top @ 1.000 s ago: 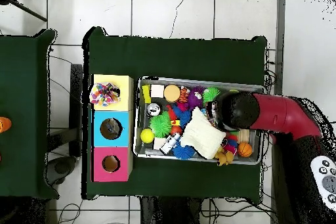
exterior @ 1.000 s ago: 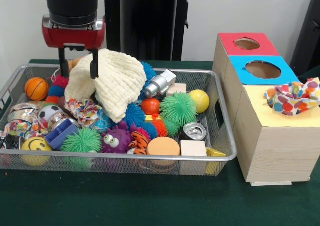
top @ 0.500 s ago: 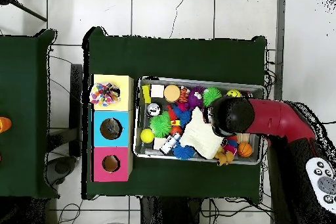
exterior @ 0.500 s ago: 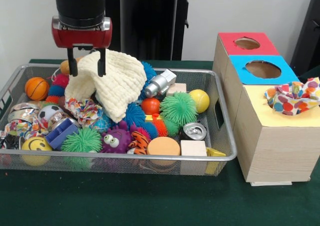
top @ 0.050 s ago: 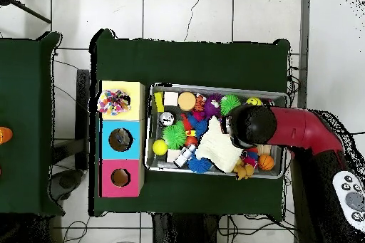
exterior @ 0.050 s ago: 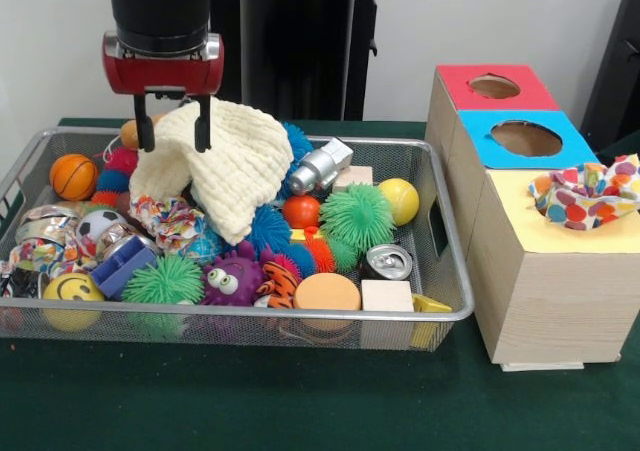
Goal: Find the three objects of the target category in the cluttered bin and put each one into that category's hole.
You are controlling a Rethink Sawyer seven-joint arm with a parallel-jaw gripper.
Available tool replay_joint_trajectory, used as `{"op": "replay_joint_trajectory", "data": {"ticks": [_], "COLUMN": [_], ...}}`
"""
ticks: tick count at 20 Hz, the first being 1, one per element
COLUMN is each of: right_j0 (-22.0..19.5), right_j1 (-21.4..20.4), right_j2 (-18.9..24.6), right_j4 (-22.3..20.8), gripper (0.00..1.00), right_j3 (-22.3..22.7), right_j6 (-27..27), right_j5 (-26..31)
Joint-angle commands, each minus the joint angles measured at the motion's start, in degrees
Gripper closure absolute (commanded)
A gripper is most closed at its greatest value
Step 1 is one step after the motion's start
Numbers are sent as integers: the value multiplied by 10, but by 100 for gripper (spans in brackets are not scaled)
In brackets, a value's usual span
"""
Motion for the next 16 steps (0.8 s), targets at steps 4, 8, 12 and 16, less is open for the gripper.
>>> {"op": "replay_joint_trajectory", "data": {"ticks": [4,8,12,16], "right_j0": [15,17,24,35], "right_j1": [40,45,42,69], "right_j2": [40,52,52,41], "right_j4": [-1,12,16,14], "gripper": [0,0,0,0], "right_j3": [-70,-101,-120,-148], "right_j6": [-58,-71,-60,-50], "right_j5": [58,79,78,91]}}
